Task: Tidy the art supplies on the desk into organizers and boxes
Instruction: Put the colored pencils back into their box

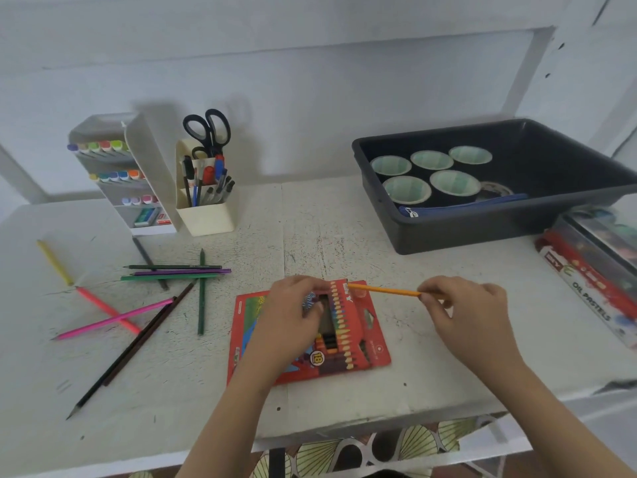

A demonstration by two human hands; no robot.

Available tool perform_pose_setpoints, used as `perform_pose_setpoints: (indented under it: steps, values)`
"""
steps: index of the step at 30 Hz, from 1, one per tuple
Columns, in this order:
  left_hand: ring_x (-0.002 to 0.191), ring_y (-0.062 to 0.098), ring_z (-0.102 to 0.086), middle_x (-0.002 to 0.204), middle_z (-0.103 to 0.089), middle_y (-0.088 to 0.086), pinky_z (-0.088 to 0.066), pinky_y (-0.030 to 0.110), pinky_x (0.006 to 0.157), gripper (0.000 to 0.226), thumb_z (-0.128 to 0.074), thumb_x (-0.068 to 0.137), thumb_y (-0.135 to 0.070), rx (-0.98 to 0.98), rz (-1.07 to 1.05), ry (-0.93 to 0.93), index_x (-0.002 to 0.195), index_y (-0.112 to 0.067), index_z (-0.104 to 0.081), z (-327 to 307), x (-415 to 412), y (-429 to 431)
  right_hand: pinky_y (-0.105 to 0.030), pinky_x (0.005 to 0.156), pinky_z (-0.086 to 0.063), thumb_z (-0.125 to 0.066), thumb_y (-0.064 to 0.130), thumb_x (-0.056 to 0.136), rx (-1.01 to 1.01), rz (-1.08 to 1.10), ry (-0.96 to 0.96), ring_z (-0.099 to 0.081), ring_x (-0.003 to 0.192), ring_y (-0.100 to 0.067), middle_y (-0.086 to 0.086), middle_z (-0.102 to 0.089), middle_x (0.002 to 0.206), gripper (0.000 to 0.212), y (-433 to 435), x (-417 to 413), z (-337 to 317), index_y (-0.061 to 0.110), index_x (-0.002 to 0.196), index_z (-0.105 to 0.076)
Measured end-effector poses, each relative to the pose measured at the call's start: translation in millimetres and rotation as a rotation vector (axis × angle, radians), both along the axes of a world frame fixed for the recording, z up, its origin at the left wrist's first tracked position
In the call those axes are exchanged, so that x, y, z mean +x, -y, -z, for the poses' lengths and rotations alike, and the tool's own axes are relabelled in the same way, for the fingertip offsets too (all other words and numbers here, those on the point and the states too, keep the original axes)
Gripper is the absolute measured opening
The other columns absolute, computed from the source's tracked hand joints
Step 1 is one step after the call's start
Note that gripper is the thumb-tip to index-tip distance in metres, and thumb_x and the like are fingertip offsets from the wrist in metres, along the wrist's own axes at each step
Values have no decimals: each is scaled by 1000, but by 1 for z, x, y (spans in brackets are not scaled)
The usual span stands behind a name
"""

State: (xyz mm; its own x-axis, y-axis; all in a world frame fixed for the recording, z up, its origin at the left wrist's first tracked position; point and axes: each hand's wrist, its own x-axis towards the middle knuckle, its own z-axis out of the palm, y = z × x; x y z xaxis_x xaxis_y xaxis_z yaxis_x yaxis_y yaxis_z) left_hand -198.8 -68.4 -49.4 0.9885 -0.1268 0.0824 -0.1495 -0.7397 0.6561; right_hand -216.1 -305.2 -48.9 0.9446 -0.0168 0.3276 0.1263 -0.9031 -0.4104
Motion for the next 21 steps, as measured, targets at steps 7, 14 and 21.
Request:
perform_pose_setpoints:
  steps: [7, 14, 21]
  values:
    - [123, 9, -36, 131, -50, -2, -21, 18, 100, 36, -55, 86, 1, -44, -86, 33, 113, -21, -65, 27, -7, -12, -23, 79, -14, -57, 30, 91, -27, 3, -163, -47, 85, -2, 16, -64, 96, 9, 0, -1, 17, 35, 91, -65]
    - [122, 3, -34, 124, -50, -12, -25, 26, 104, 46, -51, 84, 9, -147, -61, 100, 91, -32, -69, 30, -11, -14, -42, 106, -19, -67, 32, 84, -86, -131, -177, -44, 118, -17, 4, -55, 122, 8, -26, 12, 19, 36, 88, -73]
    - [134, 13, -29, 134, -52, -7, -11, 21, 108, 42, -53, 79, 8, -48, -32, 115, 85, -26, -78, 30, -17, -15, -47, 114, -5, -61, 38, 87, -58, -222, -181, -34, 131, -17, 2, -46, 139, 16, -47, 10, 23, 34, 100, -70]
